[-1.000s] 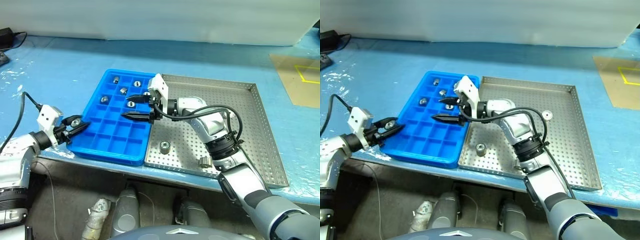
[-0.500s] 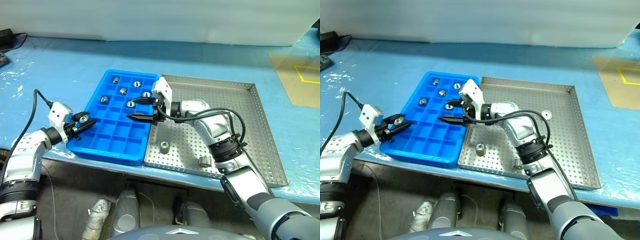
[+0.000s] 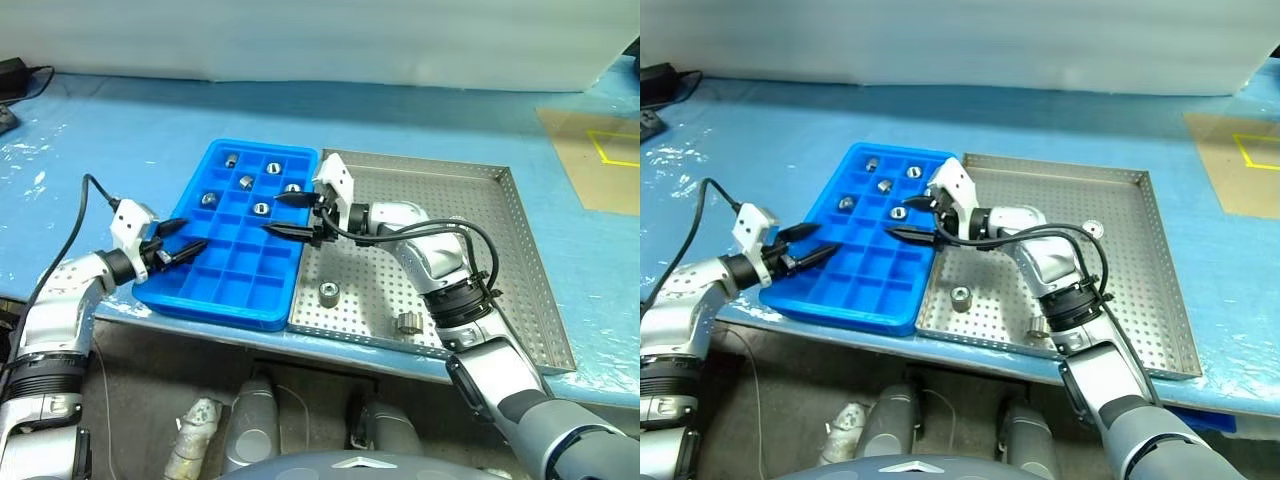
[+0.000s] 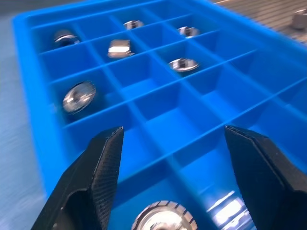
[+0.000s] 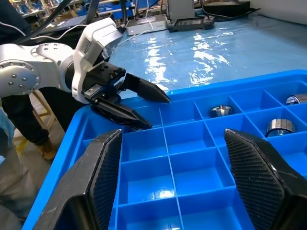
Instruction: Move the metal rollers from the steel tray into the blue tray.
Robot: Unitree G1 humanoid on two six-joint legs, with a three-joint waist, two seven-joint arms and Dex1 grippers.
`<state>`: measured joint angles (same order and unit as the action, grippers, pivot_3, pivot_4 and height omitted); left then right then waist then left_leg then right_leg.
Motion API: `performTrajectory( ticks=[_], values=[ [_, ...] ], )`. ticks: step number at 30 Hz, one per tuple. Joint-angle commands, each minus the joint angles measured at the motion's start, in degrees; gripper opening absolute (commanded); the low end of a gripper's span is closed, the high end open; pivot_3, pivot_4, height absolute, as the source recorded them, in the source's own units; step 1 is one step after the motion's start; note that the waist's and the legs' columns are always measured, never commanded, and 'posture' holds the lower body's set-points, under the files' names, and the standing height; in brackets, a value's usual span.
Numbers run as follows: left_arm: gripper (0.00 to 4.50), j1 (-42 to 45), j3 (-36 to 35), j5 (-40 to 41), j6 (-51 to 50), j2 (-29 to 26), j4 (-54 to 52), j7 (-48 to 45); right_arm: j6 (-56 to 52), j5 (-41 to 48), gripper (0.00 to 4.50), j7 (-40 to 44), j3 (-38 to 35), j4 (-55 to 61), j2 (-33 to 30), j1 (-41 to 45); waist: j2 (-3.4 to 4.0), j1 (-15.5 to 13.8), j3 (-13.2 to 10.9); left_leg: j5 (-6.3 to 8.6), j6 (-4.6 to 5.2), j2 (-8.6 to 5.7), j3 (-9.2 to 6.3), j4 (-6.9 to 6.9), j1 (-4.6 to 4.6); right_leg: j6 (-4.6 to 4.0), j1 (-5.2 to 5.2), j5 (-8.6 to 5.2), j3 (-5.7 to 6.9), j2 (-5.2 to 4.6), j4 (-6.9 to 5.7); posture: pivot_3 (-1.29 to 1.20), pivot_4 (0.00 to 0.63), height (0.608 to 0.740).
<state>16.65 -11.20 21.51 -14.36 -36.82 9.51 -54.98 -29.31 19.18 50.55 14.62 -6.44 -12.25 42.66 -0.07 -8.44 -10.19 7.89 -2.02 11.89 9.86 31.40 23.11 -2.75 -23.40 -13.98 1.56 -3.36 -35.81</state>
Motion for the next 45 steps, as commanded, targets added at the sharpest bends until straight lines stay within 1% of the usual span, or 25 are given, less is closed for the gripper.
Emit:
performTrajectory(
  ticks=[1, 4, 7, 9, 13, 15, 18, 20, 22, 25, 27, 29, 33, 36, 38, 41, 45],
  values=[
    [3.51, 4.6, 1.2, 3.7, -3.6, 1.5, -7.5, 0.7, -0.2, 1.1, 3.51, 0.6, -2.3, 4.5, -1.9, -0.5, -0.02, -0.1, 0.0, 0.00, 0.00, 0.00, -0.02, 0.01, 0.04, 0.01, 0.00, 0.00, 0.02, 0.00, 0.00, 0.07, 0.150, 0.740],
    [3.51, 11.9, 3.2, 5.0, -5.6, 3.5, -7.3, 0.1, -1.5, 1.6, 3.51, 0.6, -3.5, 6.9, -4.6, -1.9, -0.03, 0.0, 0.0, 0.00, 0.00, -0.03, -0.03, 0.08, 0.07, 0.02, 0.02, 0.01, 0.02, 0.01, -0.02, 0.04, 0.150, 0.740],
    [3.51, 19.4, 6.9, 4.7, -5.3, 5.0, -3.2, -4.6, -2.7, 1.4, 3.51, -0.9, -6.1, 8.7, -7.5, -3.5, -0.03, 0.5, 0.0, 0.00, 0.01, -0.07, -0.02, 0.21, 0.04, 0.02, 0.05, 0.02, 0.00, 0.05, -0.05, -0.02, 0.150, 0.740],
    [3.51, 22.3, 9.3, 3.7, -4.1, 5.9, 0.0, -7.7, -3.2, 1.4, 3.51, -2.3, -7.9, 9.5, -8.9, -4.3, -0.03, 1.2, 0.0, 0.00, 0.01, -0.11, 0.00, 0.26, 0.01, 0.07, 0.07, 0.05, -0.04, 0.06, -0.08, -0.06, 0.150, 0.740],
    [3.51, 27.4, 14.6, 0.8, -0.5, 9.8, 6.6, -12.1, -4.7, 1.5, 3.51, -5.4, -11.4, 12.9, -11.6, -7.7, -0.03, 2.8, 0.0, 0.03, 0.08, -0.11, 0.04, 0.29, 0.01, 0.24, 0.07, 0.15, -0.09, 0.13, -0.07, -0.16, 0.150, 0.740],
    [3.51, 30.5, 16.3, -1.0, 2.1, 13.0, 11.8, -12.7, -5.8, 1.8, 3.51, -7.2, -13.1, 15.6, -12.7, -10.1, -0.04, 3.2, 0.0, 0.06, 0.13, -0.10, 0.03, 0.29, 0.02, 0.26, 0.07, 0.16, -0.09, 0.16, -0.06, -0.21, 0.150, 0.740],
    [3.51, 36.4, 18.0, -5.1, 9.7, 19.8, 24.5, -10.8, -7.6, 2.4, 3.51, -11.1, -16.8, 19.6, -13.7, -13.7, -0.04, 4.0, 0.0, 0.13, 0.26, -0.10, 0.02, 0.40, 0.06, 0.28, 0.07, 0.18, -0.09, 0.19, -0.07, -0.26, 0.150, 0.740],
    [3.51, 39.8, 17.9, -6.8, 13.4, 23.1, 32.2, -9.6, -8.6, 2.8, 3.51, -12.7, -18.2, 21.5, -14.0, -15.2, -0.03, 4.5, 0.0, 0.23, 0.41, -0.12, 0.02, 0.60, 0.10, 0.34, 0.14, 0.21, -0.09, 0.17, -0.06, -0.31, 0.150, 0.740],
    [3.51, 43.4, 18.4, -8.4, 16.7, 27.7, 40.3, -10.0, -10.0, 3.4, 3.51, -14.8, -20.9, 24.6, -14.8, -17.6, -0.03, 4.9, 0.0, 0.35, 0.61, -0.13, 0.06, 0.82, 0.12, 0.41, 0.21, 0.26, -0.16, 0.15, 0.01, -0.35, 0.150, 0.740],
    [3.51, 46.6, 18.2, -10.1, 20.0, 31.9, 48.1, -11.1, -11.8, 4.3, 3.51, -17.0, -24.0, 27.9, -15.7, -20.0, -0.03, 6.2, 0.0, 0.48, 0.84, -0.19, 0.12, 0.95, 0.08, 0.50, 0.36, 0.32, -0.26, 0.08, 0.13, -0.41, 0.150, 0.740],
    [3.51, 48.0, 17.9, -11.0, 21.3, 33.8, 51.8, -11.5, -12.9, 4.9, 3.51, -18.2, -25.8, 29.8, -16.2, -21.2, -0.03, 6.6, 0.0, 0.52, 0.91, -0.18, 0.17, 0.99, 0.04, 0.50, 0.36, 0.31, -0.31, 0.07, 0.13, -0.44, 0.150, 0.740],
    [3.51, 48.3, 18.8, -12.9, 22.2, 36.5, 55.6, -11.3, -14.3, 5.4, 3.51, -20.0, -28.5, 32.9, -16.8, -23.8, 0.00, 8.1, 0.0, 0.62, 1.08, -0.17, 0.18, 1.02, 0.03, 0.38, 0.37, 0.24, -0.31, 0.08, 0.13, -0.50, 0.150, 0.740],
    [3.51, 46.8, 21.0, -17.0, 24.6, 39.9, 59.5, -12.3, -16.3, 6.0, 3.51, -23.3, -31.7, 37.5, -16.7, -27.3, 0.04, 8.8, 0.0, 0.64, 1.32, -0.16, 0.20, 1.12, -0.04, 0.29, 0.50, 0.19, -0.33, 0.07, 0.17, -0.56, 0.150, 0.740],
    [3.51, 45.9, 21.6, -19.0, 25.6, 41.4, 61.0, -12.2, -17.1, 6.6, 3.51, -25.3, -34.1, 39.2, -16.6, -28.2, 0.05, 9.4, 0.0, 0.70, 1.56, -0.16, 0.21, 1.33, 0.01, 0.32, 0.54, 0.21, -0.35, 0.03, 0.20, -0.59, 0.150, 0.740],
    [3.51, 45.5, 21.8, -20.1, 25.9, 42.1, 61.5, -12.4, -17.8, 7.3, 3.51, -25.7, -35.5, 40.3, -17.3, -28.9, 0.38, 9.8, 0.2, 0.76, 1.65, -0.16, 0.25, 1.37, -0.02, 0.37, 0.57, 0.24, -0.44, -0.06, 0.25, -0.60, 0.150, 0.740],
    [3.51, 45.1, 21.3, -20.6, 26.1, 42.7, 61.5, -13.6, -19.3, 8.8, 3.51, -25.5, -37.7, 42.7, -18.8, -30.9, 0.28, 10.2, 0.2, 0.80, 1.72, -0.15, 0.27, 1.40, -0.09, 0.43, 0.70, 0.27, -0.49, -0.05, 0.36, -0.62, 0.150, 0.740],
    [3.51, 44.6, 20.9, -21.5, 26.4, 42.3, 61.7, -14.3, -20.2, 10.3, 3.51, -24.3, -42.7, 44.1, -22.5, -34.8, 0.35, 10.9, 0.2, 0.82, 1.72, -0.17, 0.27, 1.43, -0.15, 0.44, 0.78, 0.28, -0.48, -0.04, 0.38, -0.62, 0.150, 0.740]
  ],
)
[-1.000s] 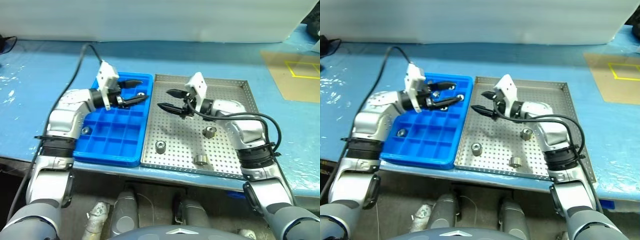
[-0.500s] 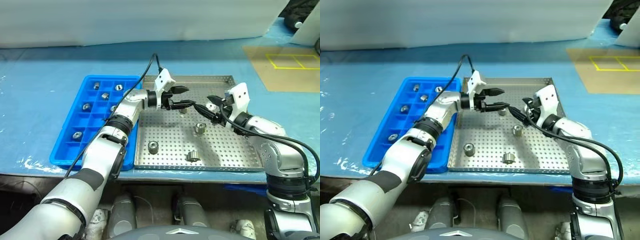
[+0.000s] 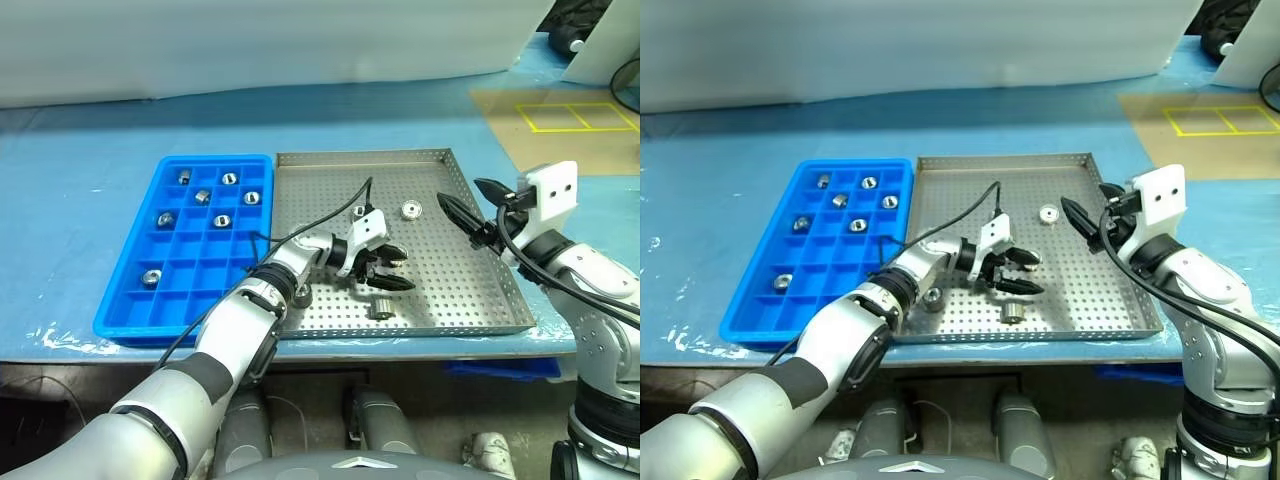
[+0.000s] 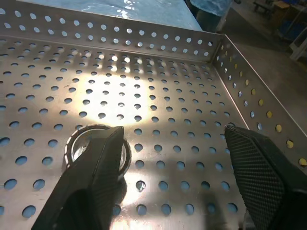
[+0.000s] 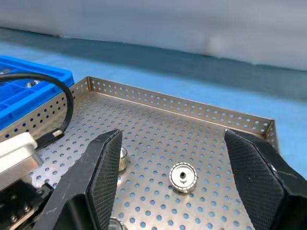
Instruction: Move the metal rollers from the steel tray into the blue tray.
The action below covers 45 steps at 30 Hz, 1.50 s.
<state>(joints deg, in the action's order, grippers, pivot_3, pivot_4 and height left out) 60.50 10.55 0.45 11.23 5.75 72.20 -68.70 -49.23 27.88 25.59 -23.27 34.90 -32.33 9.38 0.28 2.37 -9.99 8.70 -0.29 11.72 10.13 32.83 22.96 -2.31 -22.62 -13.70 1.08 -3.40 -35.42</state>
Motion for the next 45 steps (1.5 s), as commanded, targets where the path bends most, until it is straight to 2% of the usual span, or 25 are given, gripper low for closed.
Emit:
performTrajectory(
  ticks=[1, 6, 12, 17, 21, 26, 33, 45],
  values=[
    [3.51, 0.7, -0.8, -0.9, 1.0, -0.6, -0.7, 0.1, -0.4, 2.0, 3.51, 0.9, -5.8, 2.9, -3.1, -2.4, 0.01, 0.1, 0.0, 0.02, -0.01, -0.01, 0.00, 0.01, 0.01, 0.00, 0.00, 0.00, 0.00, 0.00, 0.02, -0.62, 0.150, 0.740],
    [3.51, 1.9, -2.7, -0.6, 0.7, -1.0, -0.2, 3.2, -0.9, 4.1, 3.51, 0.5, -7.8, 4.0, -4.4, -4.7, 0.03, 0.3, 0.0, 0.05, 0.04, -0.01, 0.00, 0.01, 0.03, 0.01, 0.02, 0.00, 0.01, 0.00, 0.12, -0.62, 0.150, 0.740],
    [3.51, 3.4, -7.0, 2.7, -1.4, -0.9, -1.6, 0.1, -0.3, 5.1, 3.51, -0.8, -5.6, 3.9, -3.5, -4.5, 0.04, 0.7, 0.0, 0.07, 0.13, 0.00, -0.01, -0.03, 0.11, 0.01, 0.01, 0.00, 0.04, -0.01, 0.28, -0.61, 0.150, 0.740],
    [3.51, 3.2, -7.8, 2.3, -1.0, -0.9, -2.1, 0.0, -0.6, 7.5, 3.51, -0.2, -4.0, 4.7, -3.6, -4.7, 0.05, 0.8, 0.0, 0.12, 0.24, 0.01, -0.01, -0.11, 0.17, 0.01, 0.04, 0.00, 0.05, -0.05, 0.51, -0.60, 0.150, 0.740],
    [3.51, 2.5, -7.2, 1.2, -0.2, -0.8, -1.7, 1.5, -0.3, 7.7, 3.51, -0.9, -2.4, 4.4, -3.7, -4.5, 0.05, 0.8, 0.0, 0.16, 0.30, 0.02, -0.01, -0.18, 0.19, 0.02, 0.04, 0.01, 0.05, -0.07, 0.62, -0.60, 0.150, 0.740],
    [3.51, 2.2, -7.3, -0.2, 1.5, 1.4, -0.8, 10.2, 0.7, 6.9, 3.51, -2.4, -1.3, 3.8, -3.3, -4.0, 0.05, 0.9, 0.0, 0.17, 0.30, 0.02, -0.01, -0.18, 0.18, 0.02, 0.05, 0.01, 0.06, -0.08, 0.64, -0.61, 0.150, 0.740],
    [3.51, 0.6, -5.6, -1.5, 1.2, 4.8, -0.4, 9.6, 1.1, 6.7, 3.51, -3.7, -0.2, 3.9, -3.2, -4.7, 0.06, 1.5, 0.0, 0.19, 0.34, 0.02, -0.01, -0.19, 0.16, 0.02, 0.07, 0.01, 0.05, -0.10, 0.68, -0.62, 0.150, 0.740],
    [3.51, -0.6, -0.8, -7.6, 0.4, 4.2, 1.8, 13.9, 1.6, 6.0, 3.51, -5.7, 0.2, 4.4, -2.8, -5.8, 0.06, 1.8, 0.0, 0.21, 0.37, 0.02, -0.02, -0.18, 0.16, 0.03, 0.06, 0.01, 0.04, -0.09, 0.69, -0.64, 0.150, 0.740]
  ],
)
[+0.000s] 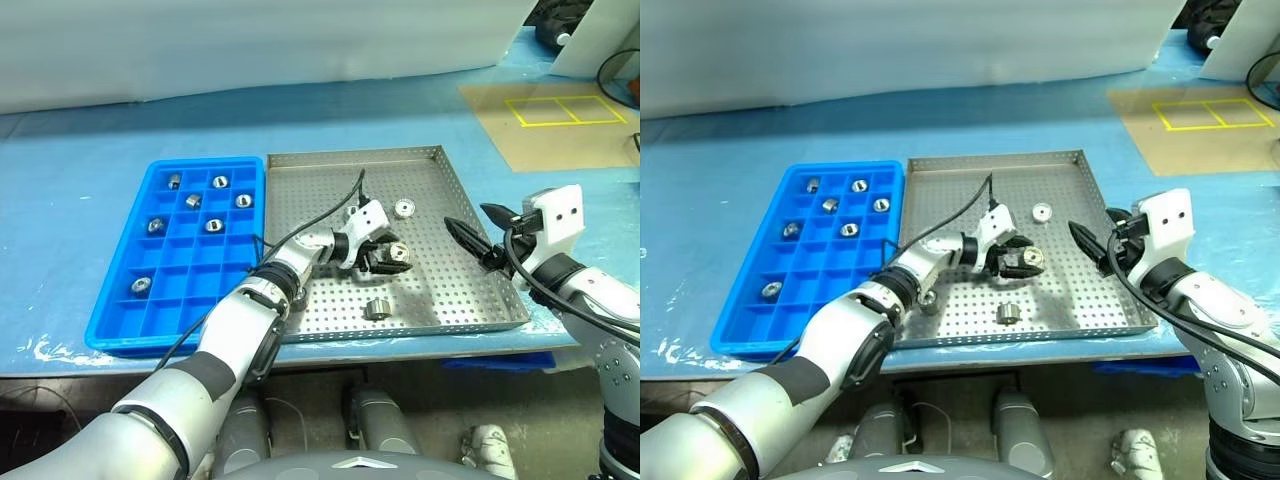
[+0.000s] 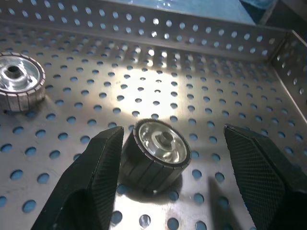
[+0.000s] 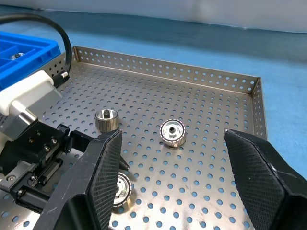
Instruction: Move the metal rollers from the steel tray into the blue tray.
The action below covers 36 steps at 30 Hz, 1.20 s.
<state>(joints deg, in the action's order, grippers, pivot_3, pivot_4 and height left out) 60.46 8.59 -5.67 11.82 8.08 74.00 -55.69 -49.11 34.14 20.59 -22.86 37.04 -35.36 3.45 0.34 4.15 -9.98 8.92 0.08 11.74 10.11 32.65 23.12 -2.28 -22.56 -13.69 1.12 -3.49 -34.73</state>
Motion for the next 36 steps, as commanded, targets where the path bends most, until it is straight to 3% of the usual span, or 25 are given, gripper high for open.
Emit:
performTrajectory(
  ticks=[1, 10, 12, 17, 19, 30, 33, 36],
  values=[
    [3.51, -0.5, 1.3, -1.8, -0.6, 1.9, 0.1, 1.4, 1.6, -0.3, 3.51, -0.9, -0.1, 2.2, 0.3, 0.1, 0.00, 0.0, 0.0, 0.00, 0.00, 0.00, 0.00, 0.00, 0.00, 0.00, 0.00, 0.00, 0.00, 0.00, 0.00, -0.64, 0.150, 0.740],
    [3.51, -0.6, 1.5, -3.4, 0.0, 2.4, 0.7, 9.1, 2.3, -1.5, 3.51, -1.7, 0.4, 1.5, 0.2, 0.2, 0.00, 0.2, 0.0, 0.01, -0.01, -0.01, 0.00, 0.02, -0.04, 0.01, 0.05, 0.00, 0.00, 0.00, 0.00, -0.64, 0.150, 0.740],
    [3.15, -0.6, 1.5, -3.6, -0.6, 2.2, 0.9, 10.1, 2.5, -1.7, 3.51, -1.8, 0.5, 1.5, 0.2, 0.1, 0.00, 0.3, 0.0, 0.05, -0.07, -0.01, 0.00, 0.04, -0.04, 0.01, 0.05, 0.00, 0.00, 0.00, 0.00, -0.64, 0.150, 0.740],
    [3.15, -0.7, 1.4, -3.5, 0.0, 2.2, 0.8, 10.0, 2.6, -2.0, 3.51, -2.0, 0.8, 1.5, 0.2, 0.1, 0.00, 0.5, 0.0, 0.10, -0.16, -0.02, 0.00, 0.04, -0.03, 0.02, 0.05, 0.00, 0.00, 0.00, 0.02, -0.64, 0.150, 0.740],
    [2.82, -0.7, 1.2, -3.3, -0.4, 2.4, 0.8, 10.2, 2.7, -2.3, 3.51, -1.9, 1.0, 1.4, 0.1, 0.1, 0.00, 0.7, 0.0, 0.11, -0.15, -0.02, 0.00, 0.04, -0.03, 0.02, 0.05, 0.00, 0.01, -0.01, 0.02, -0.64, 0.150, 0.740],
    [2.82, -1.5, 0.1, -2.4, -0.3, 3.0, 0.9, 10.1, 2.8, -2.7, 3.51, -2.2, 1.6, 1.8, 0.5, -0.3, 0.00, 1.3, 0.0, 0.15, -0.11, -0.05, 0.00, 0.04, 0.00, 0.04, 0.05, -0.01, 0.01, -0.05, 0.07, -0.64, 0.150, 0.740],
    [1.96, -1.7, 0.5, -2.9, -0.1, 3.0, 0.7, 10.2, 2.7, -2.8, 3.51, -2.3, 1.6, 2.0, 0.6, -0.3, 0.00, 1.3, 0.0, 0.15, -0.11, -0.05, -0.01, 0.02, 0.01, 0.05, 0.04, -0.02, 0.01, -0.05, 0.10, -0.64, 0.150, 0.740],
    [1.87, -1.7, 0.5, -2.9, -0.5, 3.2, 0.8, 10.4, 2.6, -2.7, 3.51, -2.4, 1.5, 2.0, 0.6, -0.3, 0.00, 1.3, 0.0, 0.17, -0.08, -0.04, -0.01, 0.00, 0.03, 0.05, 0.05, -0.02, 0.02, -0.06, 0.14, -0.64, 0.150, 0.740]
  ],
)
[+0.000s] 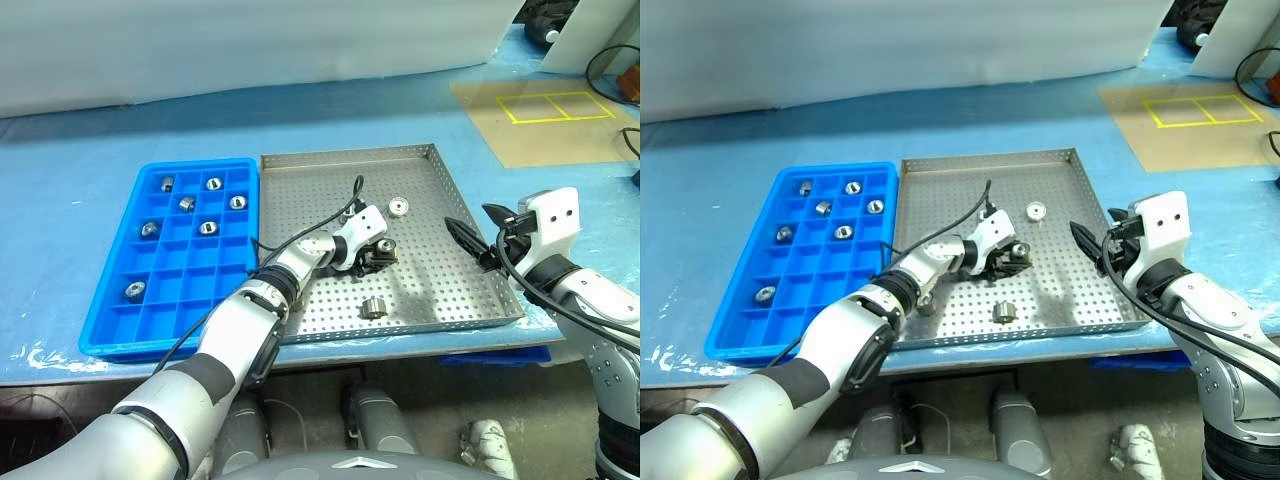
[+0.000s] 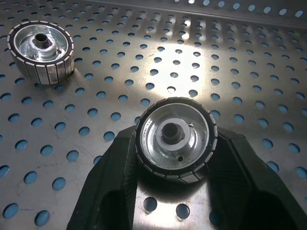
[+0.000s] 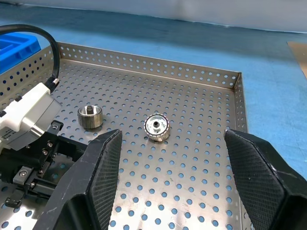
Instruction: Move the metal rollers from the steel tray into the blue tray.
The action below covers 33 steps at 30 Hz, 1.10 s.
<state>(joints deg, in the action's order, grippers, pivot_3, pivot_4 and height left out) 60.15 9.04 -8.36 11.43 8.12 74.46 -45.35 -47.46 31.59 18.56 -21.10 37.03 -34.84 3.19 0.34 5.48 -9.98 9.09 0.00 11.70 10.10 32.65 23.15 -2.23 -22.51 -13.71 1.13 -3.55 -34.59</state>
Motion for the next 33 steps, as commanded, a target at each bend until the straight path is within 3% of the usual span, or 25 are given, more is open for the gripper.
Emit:
performTrajectory(
  ticks=[1, 11, 17, 24, 29, 33],
  values=[
    [1.87, -1.4, 0.0, 0.0, 0.6, 3.1, 0.2, -0.6, 0.9, -0.2, 3.51, -0.4, -0.2, 2.0, 0.1, 0.0, 0.00, 0.0, 0.0, 0.01, 0.01, 0.00, 0.00, 0.00, 0.00, 0.00, 0.00, 0.00, 0.00, -0.01, 0.00, -0.64, 0.150, 0.740],
    [1.87, 0.4, -4.7, 4.8, 1.1, 2.4, -1.3, -3.6, 1.2, -0.2, 3.51, -0.3, 1.2, 1.6, 0.4, 1.3, 0.02, 0.1, 0.0, 0.01, 0.02, -0.01, 0.00, -0.01, 0.13, 0.01, -0.13, 0.00, -0.01, -0.03, 0.00, -0.62, 0.150, 0.740],
    [1.87, 4.0, -11.6, 14.6, 0.1, -1.7, -8.5, -15.9, 0.7, 1.8, 3.51, 2.0, 4.7, 0.6, 0.4, 5.5, 0.03, -0.2, -0.1, -0.01, 0.04, -0.01, -0.01, -0.08, 0.21, 0.00, -0.31, 0.00, -0.02, -0.06, -0.03, -0.55, 0.150, 0.740],
    [1.87, -1.4, -8.9, 14.6, -3.3, -16.5, -20.2, -28.5, 2.3, 2.7, 3.51, 10.1, 12.7, -7.9, 0.2, 18.7, 0.06, -0.4, -0.1, -0.19, 0.05, 0.00, -0.02, -0.34, -0.01, -0.02, -0.38, 0.01, -0.13, 0.07, -0.15, -0.37, 0.150, 0.740],
    [1.87, -7.1, -8.9, 13.4, -2.9, -29.6, -25.3, -29.0, 6.8, 1.2, 3.51, 20.1, 20.4, -19.1, 1.9, 31.2, 0.04, -2.0, -0.2, -0.33, -0.17, 0.06, -0.04, -0.47, 0.08, -0.06, -0.56, 0.02, -0.09, 0.20, -0.23, -0.18, 0.150, 0.740],
    [1.87, -16.1, -11.0, 19.3, -13.4, -36.1, -44.5, -29.9, 10.4, -0.7, 3.51, 30.0, 28.3, -26.7, 4.6, 37.0, 0.04, -5.7, -0.2, -0.36, -0.21, 0.20, -0.07, -0.56, 0.17, -0.15, -0.66, -0.02, 0.13, 0.07, -0.46, -0.04, 0.150, 0.740]
  ],
)
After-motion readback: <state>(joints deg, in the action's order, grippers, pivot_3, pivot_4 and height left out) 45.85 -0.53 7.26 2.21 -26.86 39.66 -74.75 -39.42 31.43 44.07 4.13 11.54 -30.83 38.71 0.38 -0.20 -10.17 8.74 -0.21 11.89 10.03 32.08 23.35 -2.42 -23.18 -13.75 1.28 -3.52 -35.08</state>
